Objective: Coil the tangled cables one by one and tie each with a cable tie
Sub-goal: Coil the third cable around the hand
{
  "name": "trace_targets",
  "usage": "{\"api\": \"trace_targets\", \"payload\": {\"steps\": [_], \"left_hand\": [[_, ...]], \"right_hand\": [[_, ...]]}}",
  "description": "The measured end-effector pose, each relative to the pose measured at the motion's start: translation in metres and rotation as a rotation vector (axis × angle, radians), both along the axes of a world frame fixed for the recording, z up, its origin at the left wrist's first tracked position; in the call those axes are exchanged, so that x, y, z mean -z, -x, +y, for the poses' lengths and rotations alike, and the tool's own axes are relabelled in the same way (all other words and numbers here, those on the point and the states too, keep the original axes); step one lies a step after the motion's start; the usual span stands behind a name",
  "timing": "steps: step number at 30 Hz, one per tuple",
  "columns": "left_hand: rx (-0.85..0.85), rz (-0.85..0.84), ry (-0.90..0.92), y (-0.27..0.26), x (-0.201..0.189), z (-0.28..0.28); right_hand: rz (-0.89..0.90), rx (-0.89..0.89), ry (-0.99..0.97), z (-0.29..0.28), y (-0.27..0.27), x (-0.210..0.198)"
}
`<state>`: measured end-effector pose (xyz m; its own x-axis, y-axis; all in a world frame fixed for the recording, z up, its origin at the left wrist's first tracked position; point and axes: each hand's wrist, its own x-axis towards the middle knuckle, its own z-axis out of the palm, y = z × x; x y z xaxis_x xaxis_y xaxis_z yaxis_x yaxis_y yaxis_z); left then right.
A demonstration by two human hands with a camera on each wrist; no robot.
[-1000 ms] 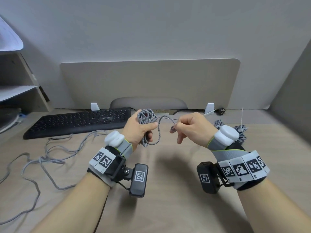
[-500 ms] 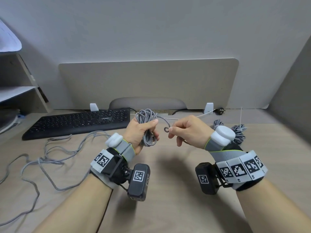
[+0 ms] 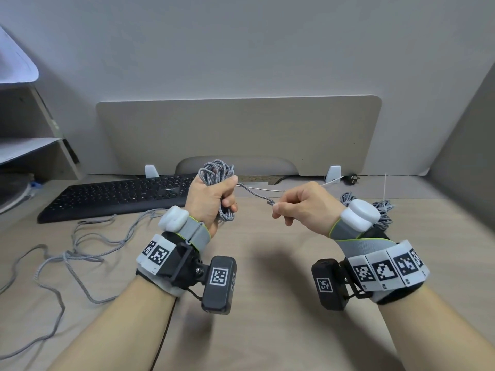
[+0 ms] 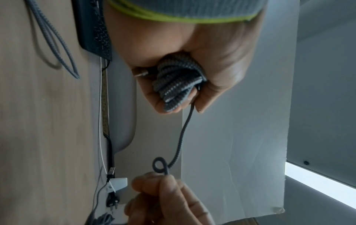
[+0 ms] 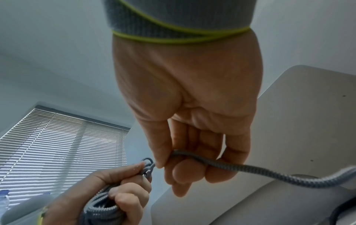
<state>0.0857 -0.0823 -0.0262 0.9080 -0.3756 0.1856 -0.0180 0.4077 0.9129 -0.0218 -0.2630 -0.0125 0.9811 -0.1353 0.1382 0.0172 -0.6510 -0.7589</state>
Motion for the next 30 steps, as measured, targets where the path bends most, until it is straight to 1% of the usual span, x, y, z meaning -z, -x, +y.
{"api": "trace_targets", "payload": {"steps": [6,11,16,20,23,27,30], "left_hand": [[0.064,-0.02,0.023,0.01,-0.014,0.004],[0.051,-0.045,0.049,0.002,-0.024,0.014],[0.047,-0.026,-0.039,-0.003,-0.015,0.014],[0.052,-0.036,-0.127,-0.005,-0.005,0.008],[-0.007,-0.023,-0.167,-0.009,0.003,0.006],[-0.067,0.007,-0.2,-0.011,0.01,0.005],[-0.07,0.006,-0.219,-0.007,0.012,0.002]], "right_hand": [[0.027,0.021,0.015,-0.001,-0.002,0.005],[0.009,0.081,0.061,-0.007,-0.008,0.011],[-0.038,0.09,0.039,-0.008,-0.011,0.016],[-0.098,0.076,-0.079,-0.006,-0.008,0.01],[-0.119,0.012,-0.166,0.0,-0.003,0.003],[-0.136,0.005,-0.093,0.002,-0.001,0.003],[-0.164,0.007,-0.141,0.002,-0.002,0.001]]}}
